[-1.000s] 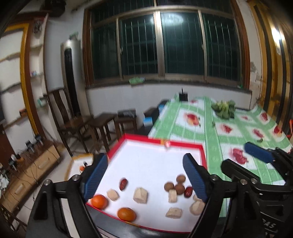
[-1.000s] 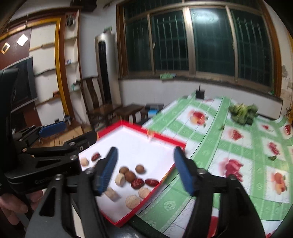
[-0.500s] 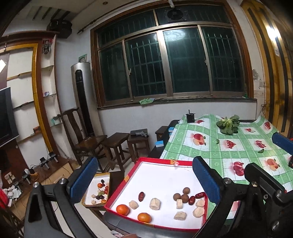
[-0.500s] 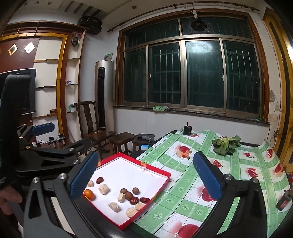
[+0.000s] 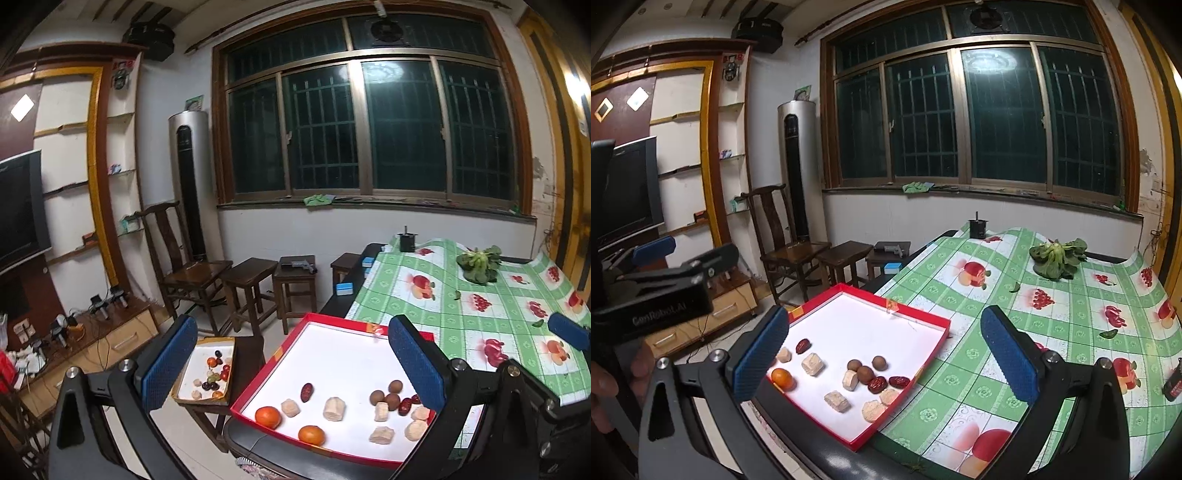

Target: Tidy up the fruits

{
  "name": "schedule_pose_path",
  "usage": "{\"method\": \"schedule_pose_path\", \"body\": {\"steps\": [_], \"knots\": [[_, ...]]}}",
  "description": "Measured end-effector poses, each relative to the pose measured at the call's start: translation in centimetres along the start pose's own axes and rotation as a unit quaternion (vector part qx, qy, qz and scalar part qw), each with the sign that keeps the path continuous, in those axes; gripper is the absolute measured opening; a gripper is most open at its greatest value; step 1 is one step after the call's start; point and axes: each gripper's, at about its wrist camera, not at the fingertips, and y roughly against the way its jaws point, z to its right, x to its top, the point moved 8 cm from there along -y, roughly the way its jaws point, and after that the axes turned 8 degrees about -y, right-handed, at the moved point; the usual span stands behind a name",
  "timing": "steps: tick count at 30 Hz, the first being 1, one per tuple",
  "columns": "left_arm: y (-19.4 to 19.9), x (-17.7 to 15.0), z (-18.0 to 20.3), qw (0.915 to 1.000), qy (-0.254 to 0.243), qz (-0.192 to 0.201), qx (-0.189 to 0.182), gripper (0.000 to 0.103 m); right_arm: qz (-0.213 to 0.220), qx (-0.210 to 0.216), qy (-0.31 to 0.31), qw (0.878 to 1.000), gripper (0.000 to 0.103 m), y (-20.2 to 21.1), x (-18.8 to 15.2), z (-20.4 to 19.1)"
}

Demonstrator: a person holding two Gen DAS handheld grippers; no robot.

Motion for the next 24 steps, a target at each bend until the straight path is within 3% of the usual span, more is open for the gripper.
{"method": "schedule_pose_path", "body": {"steps": [7,24], "knots": [[-0.4,-0.7,-1.5,0.9995,0.015,-0.015,0.021,0.103,-0.01,0.002,0.01,1.0,0.103,-0.4,-0.9,-1.0],[-0.5,-1.0,-1.8,0.9993,0.018,-0.021,0.023,0.103,-0.02,0.004,0.015,1.0,0.103,-0.8,-1.6,-1.5]]}}
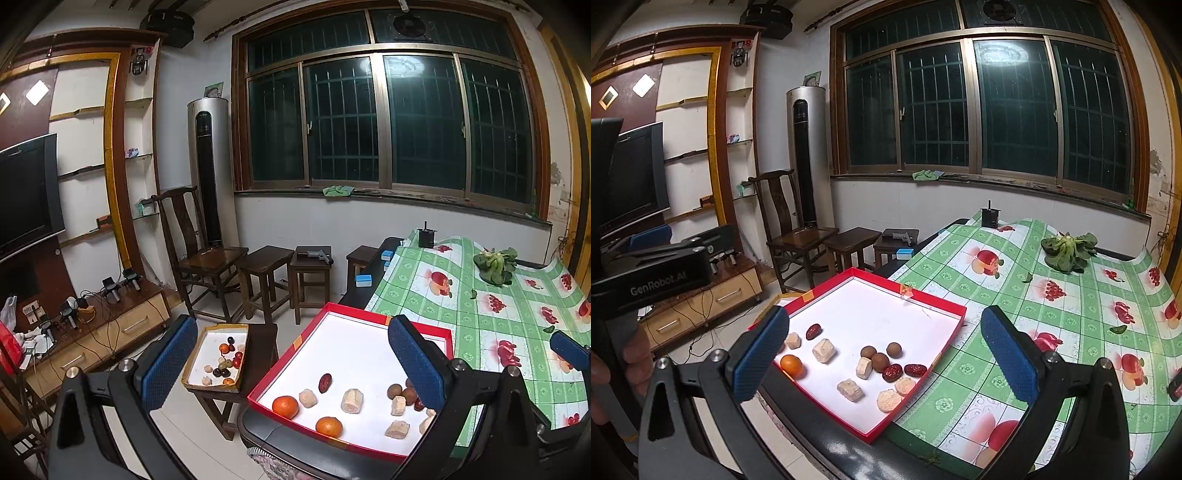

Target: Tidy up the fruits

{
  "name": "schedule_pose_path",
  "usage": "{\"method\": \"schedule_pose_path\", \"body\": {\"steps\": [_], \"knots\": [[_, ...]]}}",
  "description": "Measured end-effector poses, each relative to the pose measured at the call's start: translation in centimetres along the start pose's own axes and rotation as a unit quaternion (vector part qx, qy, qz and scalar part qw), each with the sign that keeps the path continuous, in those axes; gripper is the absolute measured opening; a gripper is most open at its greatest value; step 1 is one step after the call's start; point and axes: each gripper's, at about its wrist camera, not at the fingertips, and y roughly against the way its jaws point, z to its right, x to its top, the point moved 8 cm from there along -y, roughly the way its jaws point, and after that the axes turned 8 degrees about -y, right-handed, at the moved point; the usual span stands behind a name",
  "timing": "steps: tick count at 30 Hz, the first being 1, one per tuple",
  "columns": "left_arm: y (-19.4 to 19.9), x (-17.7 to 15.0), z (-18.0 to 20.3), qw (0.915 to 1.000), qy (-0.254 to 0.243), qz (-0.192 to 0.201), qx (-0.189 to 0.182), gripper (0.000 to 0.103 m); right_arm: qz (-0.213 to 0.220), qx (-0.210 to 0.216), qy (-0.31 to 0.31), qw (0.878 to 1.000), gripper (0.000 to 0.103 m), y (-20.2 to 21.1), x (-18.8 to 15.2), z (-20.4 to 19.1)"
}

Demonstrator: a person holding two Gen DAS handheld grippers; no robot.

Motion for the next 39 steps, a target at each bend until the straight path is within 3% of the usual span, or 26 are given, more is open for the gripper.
{"method": "schedule_pose_path", "body": {"steps": [39], "knots": [[0.52,0.26,-0.64,0.9999,0.009,0.001,0.005,0.103,-0.013,-0.001,0.006,1.0,0.103,-0.87,-0.98,-0.92]]}}
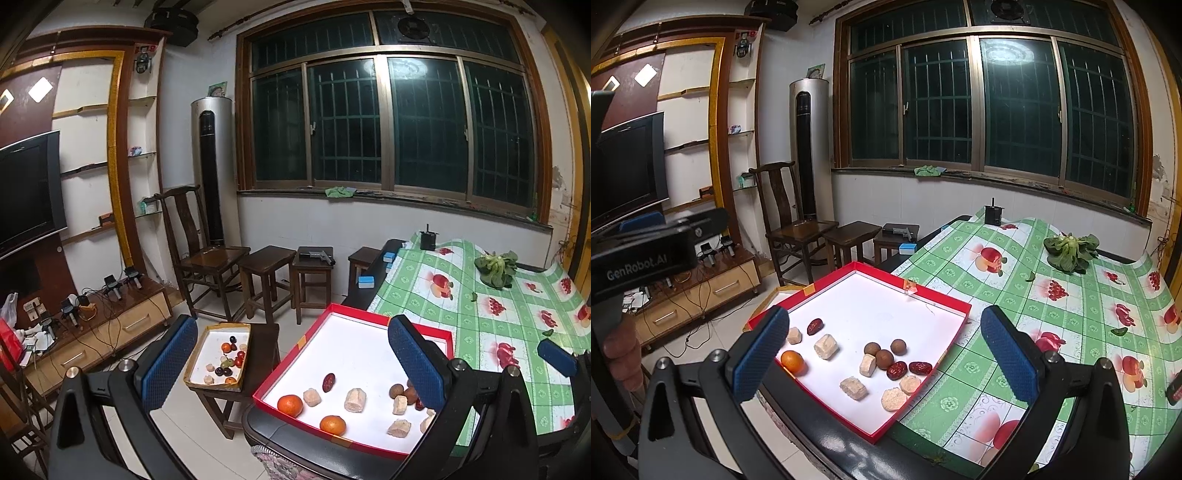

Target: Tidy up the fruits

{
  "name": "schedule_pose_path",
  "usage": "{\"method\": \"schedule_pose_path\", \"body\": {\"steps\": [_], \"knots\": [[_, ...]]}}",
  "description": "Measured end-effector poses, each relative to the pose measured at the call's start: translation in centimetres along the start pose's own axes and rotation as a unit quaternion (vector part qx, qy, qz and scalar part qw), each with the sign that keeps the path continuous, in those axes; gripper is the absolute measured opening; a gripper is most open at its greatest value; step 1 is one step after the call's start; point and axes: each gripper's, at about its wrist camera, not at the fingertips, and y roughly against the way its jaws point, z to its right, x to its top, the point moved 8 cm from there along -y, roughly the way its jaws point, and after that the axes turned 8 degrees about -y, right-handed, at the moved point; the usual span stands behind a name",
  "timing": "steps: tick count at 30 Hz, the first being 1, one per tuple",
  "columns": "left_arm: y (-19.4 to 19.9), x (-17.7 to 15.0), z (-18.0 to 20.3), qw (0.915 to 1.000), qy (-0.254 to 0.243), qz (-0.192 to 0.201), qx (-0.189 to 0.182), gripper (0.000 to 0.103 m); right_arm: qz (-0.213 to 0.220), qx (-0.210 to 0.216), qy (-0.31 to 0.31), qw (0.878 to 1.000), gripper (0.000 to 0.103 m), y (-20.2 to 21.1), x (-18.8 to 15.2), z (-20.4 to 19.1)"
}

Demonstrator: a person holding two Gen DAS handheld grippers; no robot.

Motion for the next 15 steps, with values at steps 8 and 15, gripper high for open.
{"method": "schedule_pose_path", "body": {"steps": [8,15], "knots": [[0.2,0.42,-0.23,1.0,0.002,0.005,-0.002,0.103,-0.004,0.001,0.004,1.0,0.103,-0.44,0.19,-0.03],[0.08,0.58,0.05,0.9999,-0.002,0.011,0.003,0.103,-0.011,0.003,0.0,1.0,0.103,-0.96,0.14,0.07]]}}
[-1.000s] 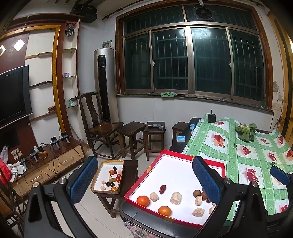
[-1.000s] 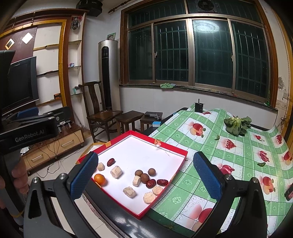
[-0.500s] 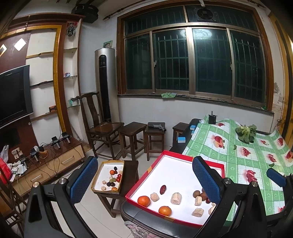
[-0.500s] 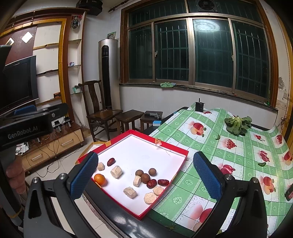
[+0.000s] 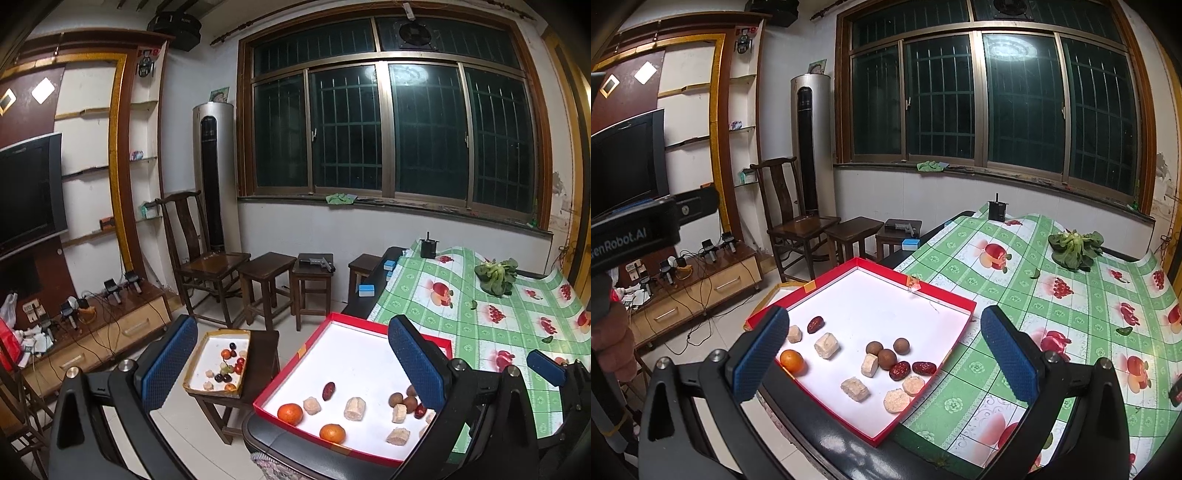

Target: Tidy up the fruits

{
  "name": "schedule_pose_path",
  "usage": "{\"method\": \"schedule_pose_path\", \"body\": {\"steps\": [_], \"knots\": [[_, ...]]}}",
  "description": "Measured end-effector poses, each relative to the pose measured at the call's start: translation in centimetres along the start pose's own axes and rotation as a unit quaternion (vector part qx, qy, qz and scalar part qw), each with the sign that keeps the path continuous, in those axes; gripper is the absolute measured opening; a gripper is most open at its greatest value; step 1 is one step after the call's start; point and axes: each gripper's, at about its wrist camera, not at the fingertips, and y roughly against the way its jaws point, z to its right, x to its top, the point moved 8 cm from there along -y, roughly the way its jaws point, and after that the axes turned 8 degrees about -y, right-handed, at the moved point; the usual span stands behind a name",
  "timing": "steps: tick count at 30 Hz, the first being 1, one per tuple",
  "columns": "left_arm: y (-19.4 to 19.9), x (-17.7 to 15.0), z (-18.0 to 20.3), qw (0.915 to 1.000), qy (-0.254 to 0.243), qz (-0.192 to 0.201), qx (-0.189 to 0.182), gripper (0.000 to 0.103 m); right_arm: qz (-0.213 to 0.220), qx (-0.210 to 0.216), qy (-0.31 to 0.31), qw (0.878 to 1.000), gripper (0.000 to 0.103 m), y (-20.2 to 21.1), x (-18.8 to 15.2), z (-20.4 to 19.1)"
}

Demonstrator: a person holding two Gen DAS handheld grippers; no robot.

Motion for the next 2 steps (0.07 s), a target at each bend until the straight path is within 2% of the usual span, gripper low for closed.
{"method": "schedule_pose_path", "body": {"steps": [2], "knots": [[-0.5,-0.17,0.14,1.0,0.002,-0.008,-0.005,0.103,-0.004,-0.001,-0.002,1.0,0.103,-0.24,-0.07,0.19]]}}
